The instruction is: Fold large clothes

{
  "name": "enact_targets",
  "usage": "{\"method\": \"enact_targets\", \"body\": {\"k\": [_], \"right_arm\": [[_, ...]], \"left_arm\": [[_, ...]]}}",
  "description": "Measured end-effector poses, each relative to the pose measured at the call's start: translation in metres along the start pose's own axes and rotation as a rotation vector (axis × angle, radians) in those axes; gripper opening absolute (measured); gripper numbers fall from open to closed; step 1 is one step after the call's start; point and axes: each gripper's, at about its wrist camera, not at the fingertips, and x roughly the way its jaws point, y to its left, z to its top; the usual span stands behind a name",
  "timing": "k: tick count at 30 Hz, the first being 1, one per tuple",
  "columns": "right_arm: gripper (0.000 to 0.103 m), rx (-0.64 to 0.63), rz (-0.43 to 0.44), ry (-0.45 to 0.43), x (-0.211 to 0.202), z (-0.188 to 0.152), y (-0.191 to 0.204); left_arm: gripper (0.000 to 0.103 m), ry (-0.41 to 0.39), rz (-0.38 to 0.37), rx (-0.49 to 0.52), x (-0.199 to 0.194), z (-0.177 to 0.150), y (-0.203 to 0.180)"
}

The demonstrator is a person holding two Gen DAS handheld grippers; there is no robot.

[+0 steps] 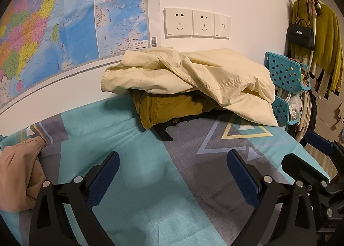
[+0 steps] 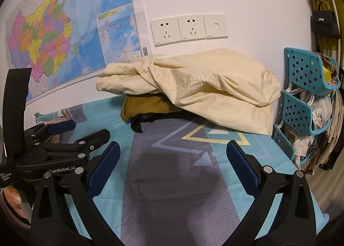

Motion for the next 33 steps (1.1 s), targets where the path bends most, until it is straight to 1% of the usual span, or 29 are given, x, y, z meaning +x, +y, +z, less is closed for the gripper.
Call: {"method": "enact_targets", "body": {"k": [33], "right_arm": [[0.097, 0.003, 0.001, -0.001, 0.0001, 0.0011, 0.0016]], "left_arm": [[0.096, -0.011, 0.006, -0.008, -0.0018, -0.0016, 0.0020]]}}
